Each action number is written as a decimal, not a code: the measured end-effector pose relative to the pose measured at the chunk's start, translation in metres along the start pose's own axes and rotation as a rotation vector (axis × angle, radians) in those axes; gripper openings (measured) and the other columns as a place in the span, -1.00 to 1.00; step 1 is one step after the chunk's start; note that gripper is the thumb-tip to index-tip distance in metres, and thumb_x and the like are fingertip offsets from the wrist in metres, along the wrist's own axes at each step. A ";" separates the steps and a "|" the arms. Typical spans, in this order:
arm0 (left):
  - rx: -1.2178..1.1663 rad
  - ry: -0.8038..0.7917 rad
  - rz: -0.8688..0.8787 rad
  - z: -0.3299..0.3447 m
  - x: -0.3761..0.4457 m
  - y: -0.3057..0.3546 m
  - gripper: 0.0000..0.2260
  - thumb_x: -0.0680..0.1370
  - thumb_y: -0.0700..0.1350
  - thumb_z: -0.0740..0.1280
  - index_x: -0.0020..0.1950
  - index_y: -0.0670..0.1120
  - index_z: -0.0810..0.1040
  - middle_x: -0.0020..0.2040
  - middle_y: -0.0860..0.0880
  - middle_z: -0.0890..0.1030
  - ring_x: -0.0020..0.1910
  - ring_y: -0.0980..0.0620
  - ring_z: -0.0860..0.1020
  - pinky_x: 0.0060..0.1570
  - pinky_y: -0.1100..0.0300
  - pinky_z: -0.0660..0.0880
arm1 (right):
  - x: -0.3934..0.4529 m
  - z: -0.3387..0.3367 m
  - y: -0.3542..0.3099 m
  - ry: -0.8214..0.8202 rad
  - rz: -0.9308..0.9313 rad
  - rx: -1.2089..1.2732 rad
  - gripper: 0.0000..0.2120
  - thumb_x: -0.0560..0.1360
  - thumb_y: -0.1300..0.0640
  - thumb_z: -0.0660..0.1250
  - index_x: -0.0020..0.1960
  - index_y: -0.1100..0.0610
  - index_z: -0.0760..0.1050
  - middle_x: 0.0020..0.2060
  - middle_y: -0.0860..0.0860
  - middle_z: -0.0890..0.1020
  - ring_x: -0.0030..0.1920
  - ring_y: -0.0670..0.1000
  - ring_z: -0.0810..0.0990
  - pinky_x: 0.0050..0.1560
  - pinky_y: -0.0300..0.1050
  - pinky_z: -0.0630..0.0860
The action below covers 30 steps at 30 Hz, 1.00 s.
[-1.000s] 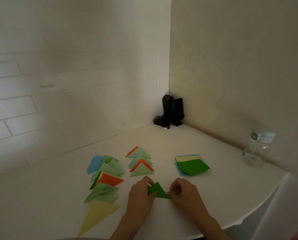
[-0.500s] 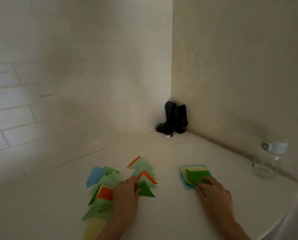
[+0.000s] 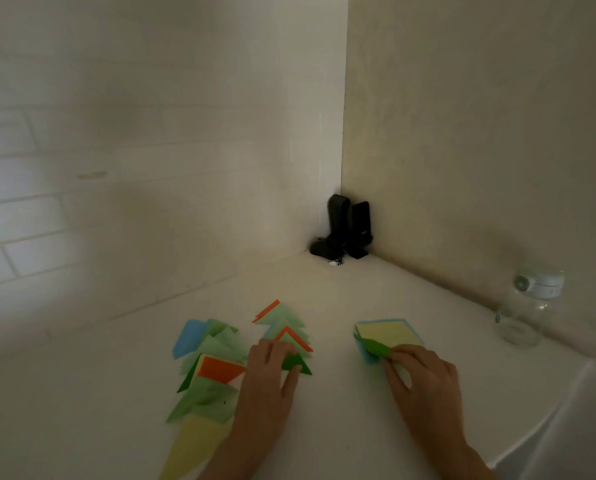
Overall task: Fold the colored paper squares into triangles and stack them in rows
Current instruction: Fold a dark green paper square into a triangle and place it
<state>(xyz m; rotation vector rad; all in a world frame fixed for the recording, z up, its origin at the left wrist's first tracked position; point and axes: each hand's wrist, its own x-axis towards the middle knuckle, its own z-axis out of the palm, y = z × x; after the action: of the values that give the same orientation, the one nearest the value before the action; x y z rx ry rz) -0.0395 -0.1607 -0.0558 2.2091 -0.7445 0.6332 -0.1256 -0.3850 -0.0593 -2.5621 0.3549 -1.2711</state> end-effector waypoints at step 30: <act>-0.237 -0.332 -0.067 0.011 -0.030 0.004 -0.80 0.35 -0.03 0.42 -0.27 0.15 0.38 -0.18 0.16 0.49 -0.13 0.18 0.43 -0.14 0.38 0.35 | -0.022 0.019 -0.047 -0.729 0.058 0.319 -0.81 0.23 -0.28 0.30 -0.29 -0.20 0.45 -0.31 -0.26 0.50 -0.25 -0.25 0.48 -0.21 -0.41 0.40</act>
<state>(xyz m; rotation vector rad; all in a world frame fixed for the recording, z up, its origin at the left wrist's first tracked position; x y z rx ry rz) -0.0613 -0.1613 -0.0795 2.1293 -0.8588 0.1342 -0.1188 -0.3319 -0.0707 -2.4906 0.0624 -0.2782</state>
